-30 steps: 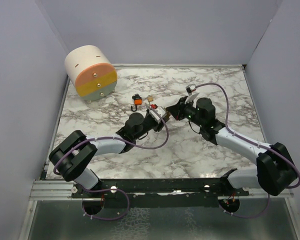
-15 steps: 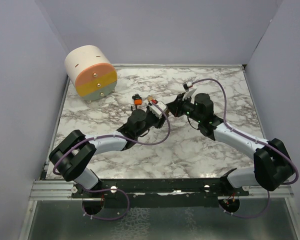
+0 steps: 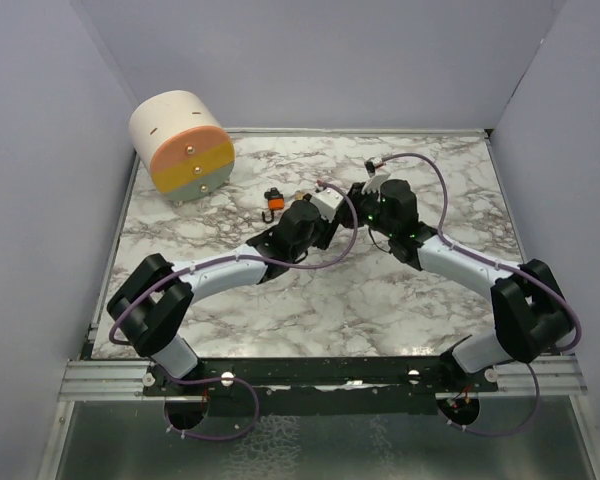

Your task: Unlock with the key

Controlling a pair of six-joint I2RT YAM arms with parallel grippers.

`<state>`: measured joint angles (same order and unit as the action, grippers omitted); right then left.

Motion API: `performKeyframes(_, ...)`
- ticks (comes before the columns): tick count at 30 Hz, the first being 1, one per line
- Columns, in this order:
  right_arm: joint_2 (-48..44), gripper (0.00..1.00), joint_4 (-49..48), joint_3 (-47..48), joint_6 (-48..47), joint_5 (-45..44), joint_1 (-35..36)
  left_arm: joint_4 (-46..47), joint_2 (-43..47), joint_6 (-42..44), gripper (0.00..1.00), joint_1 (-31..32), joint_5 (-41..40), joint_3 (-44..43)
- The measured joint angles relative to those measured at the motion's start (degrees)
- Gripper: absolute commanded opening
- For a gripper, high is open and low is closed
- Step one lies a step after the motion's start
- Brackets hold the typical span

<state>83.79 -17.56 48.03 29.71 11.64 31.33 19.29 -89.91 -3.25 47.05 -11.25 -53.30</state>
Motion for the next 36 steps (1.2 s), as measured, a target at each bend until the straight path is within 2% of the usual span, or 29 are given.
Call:
performKeyframes(12, 5.55, 0.01, 8.66, 5.97, 5.03, 0.9, -1.68, -19.39, -6.36, -4.48, 0.0, 1.73, -9.46, -12.55)
performKeyframes(20, 7.67, 0.01, 12.92, 7.93, 6.08, 0.96, -2.43, -24.61, -9.55, -9.27, 0.0, 1.79, -11.56, -16.22)
performKeyframes(21, 7.72, 0.04, 13.25, 7.91, 6.16, 0.96, -2.43, -24.7, -9.75, -9.57, 0.0, 1.79, -11.58, -16.22)
performKeyframes(24, 7.72, 0.29, 13.42, 7.72, 6.21, 0.94, -2.43, -24.92, -10.01, -10.16, 0.0, 1.81, -11.76, -16.22)
performKeyframes(27, 7.08, 0.43, 12.52, 6.08, 6.99, 1.01, -2.51, -25.97, -10.21, -10.54, 0.0, 1.62, -13.62, -16.22)
performKeyframes(29, 6.01, 0.47, 12.92, 4.2, 7.67, 1.09, -2.45, -25.94, -10.51, -10.95, 0.0, 0.83, -15.52, -16.22)
performKeyframes(36, 4.2, 0.5, 16.0, 1.46, 9.68, 5.7, -1.88, -19.47, -10.73, -14.32, 0.0, -1.27, -16.63, -16.46)
